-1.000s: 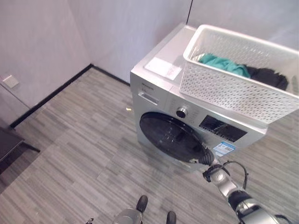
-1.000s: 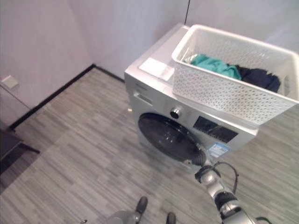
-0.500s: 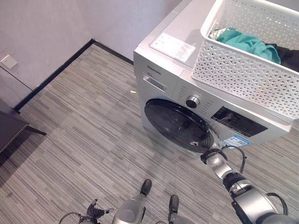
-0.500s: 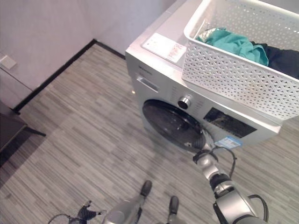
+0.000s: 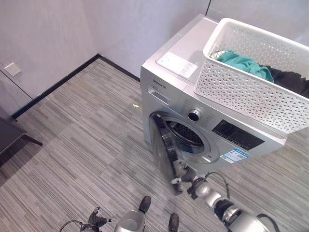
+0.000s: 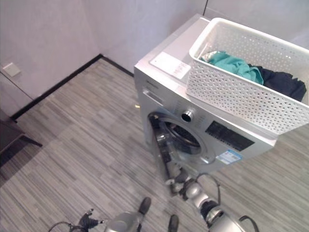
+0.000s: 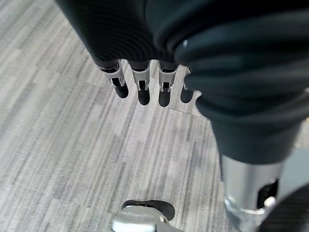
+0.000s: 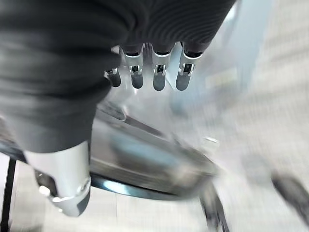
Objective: Grab the laundry basket,head to the washer,open it,put in the laundry and shut it.
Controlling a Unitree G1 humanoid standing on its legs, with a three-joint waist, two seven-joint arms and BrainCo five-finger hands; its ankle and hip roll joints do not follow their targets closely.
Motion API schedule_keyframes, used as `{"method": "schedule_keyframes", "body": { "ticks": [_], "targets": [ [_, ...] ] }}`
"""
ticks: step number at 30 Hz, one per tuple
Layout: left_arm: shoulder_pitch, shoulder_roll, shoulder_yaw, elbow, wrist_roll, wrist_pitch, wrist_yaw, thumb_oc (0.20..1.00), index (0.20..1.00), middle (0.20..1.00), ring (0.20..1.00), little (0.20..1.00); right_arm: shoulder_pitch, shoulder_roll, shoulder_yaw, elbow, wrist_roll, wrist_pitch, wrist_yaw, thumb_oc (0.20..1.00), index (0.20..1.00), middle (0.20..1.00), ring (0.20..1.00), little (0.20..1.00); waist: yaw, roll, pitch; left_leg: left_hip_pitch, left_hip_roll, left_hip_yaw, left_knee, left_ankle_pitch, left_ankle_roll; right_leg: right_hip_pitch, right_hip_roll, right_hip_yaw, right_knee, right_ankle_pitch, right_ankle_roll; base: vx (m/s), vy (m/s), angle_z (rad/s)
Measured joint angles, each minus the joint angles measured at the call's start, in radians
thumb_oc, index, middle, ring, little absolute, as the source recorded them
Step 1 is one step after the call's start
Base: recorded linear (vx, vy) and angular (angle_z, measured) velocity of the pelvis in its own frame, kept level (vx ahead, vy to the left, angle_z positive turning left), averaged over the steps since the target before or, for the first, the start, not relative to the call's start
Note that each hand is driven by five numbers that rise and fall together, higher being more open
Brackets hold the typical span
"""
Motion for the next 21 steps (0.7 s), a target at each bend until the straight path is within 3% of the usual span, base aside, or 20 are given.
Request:
{"method": "schedule_keyframes", "body": {
  "ticks": [4,5,8,10,13,16,17,18,21],
  "targets": [
    [0.032,0.032,0.006,-0.147,0.019,-0.003,0.015,1.000,1.000,1.000,1.000,1.000,0.078,-0.001,-0.052,0.003,0.002,0.003,-0.002,1.000,1.000,1.000,1.000,1.000,0.006,0.021,-0.030,0.001,-0.001,-0.001,-0.002,-0.003,-0.004,0.001,-0.002,-0.003,0.005,0.002,0.004,0.00,0.000,0.00],
    [0.089,0.071,0.016,-0.348,0.019,0.017,0.021,1.000,1.000,1.000,1.000,1.000,0.124,-0.020,-0.082,-0.015,0.002,-0.003,-0.004,1.000,1.000,1.000,1.000,1.000,0.005,0.026,-0.038,0.014,0.000,-0.001,-0.009,0.000,-0.002,0.011,-0.002,-0.004,0.003,0.003,0.004,0.01,-0.018,0.04],
    [0.152,0.190,0.070,-0.695,0.039,-0.003,0.058,1.000,1.000,1.000,1.000,1.000,0.208,-0.048,-0.171,0.006,0.003,-0.003,-0.025,1.000,1.000,1.000,1.000,1.000,0.018,0.035,-0.051,0.050,0.001,-0.017,-0.030,0.008,0.002,0.039,-0.004,-0.014,0.003,-0.010,0.008,0.03,-0.023,0.12],
    [0.198,0.305,0.136,-0.973,0.174,-0.004,0.103,1.000,1.000,1.000,1.000,1.000,0.247,-0.047,-0.240,0.048,0.002,-0.002,-0.042,1.000,1.000,1.000,1.000,1.000,0.029,0.027,-0.056,0.050,0.002,-0.022,-0.031,0.006,0.004,0.040,-0.001,-0.018,0.006,-0.011,0.007,0.00,-0.003,0.02],
    [0.182,0.412,0.195,-1.167,0.275,-0.014,0.119,1.000,1.000,1.000,1.000,1.000,0.291,-0.059,-0.249,0.070,0.001,-0.005,-0.046,1.000,1.000,1.000,1.000,1.000,0.031,0.029,-0.060,0.051,0.002,-0.019,-0.031,0.006,0.005,0.040,-0.002,-0.017,0.008,-0.011,0.008,0.00,0.000,0.00],
    [0.130,0.403,0.182,-1.233,0.310,-0.052,0.127,1.000,1.000,1.000,1.000,1.000,0.288,-0.047,-0.211,0.109,-0.013,-0.001,-0.045,1.000,1.000,1.000,1.000,1.000,0.026,0.031,-0.062,0.053,0.002,-0.017,-0.031,0.006,0.005,0.044,-0.002,-0.016,0.008,-0.009,0.010,-0.01,0.000,-0.02],
    [0.107,0.389,0.128,-1.230,0.332,-0.053,0.124,1.000,1.000,1.000,1.000,1.000,0.286,-0.037,-0.201,0.107,-0.030,-0.002,-0.045,1.000,1.000,1.000,1.000,1.000,-0.001,0.025,-0.064,0.052,0.003,-0.013,-0.031,0.006,0.005,0.038,-0.001,-0.012,0.007,-0.009,0.010,-0.05,0.018,-0.13],
    [0.086,0.337,0.054,-1.171,0.331,-0.073,0.103,1.000,1.000,1.000,1.000,1.000,0.279,-0.029,-0.201,0.103,-0.037,-0.002,-0.045,1.000,1.000,1.000,1.000,1.000,-0.020,0.021,-0.064,0.052,0.004,-0.003,-0.031,0.006,0.005,0.034,-0.001,-0.006,0.007,-0.008,0.012,-0.03,0.019,-0.24],
    [0.068,0.265,-0.018,-0.985,0.288,-0.068,0.048,1.000,1.000,1.000,1.000,1.000,0.255,-0.022,-0.202,0.109,-0.037,0.001,-0.043,1.000,1.000,1.000,1.000,1.000,-0.049,0.008,-0.070,0.051,0.010,0.037,-0.031,0.005,0.007,0.017,0.000,0.034,0.007,-0.003,0.016,-0.02,0.026,-0.38]
  ]
}}
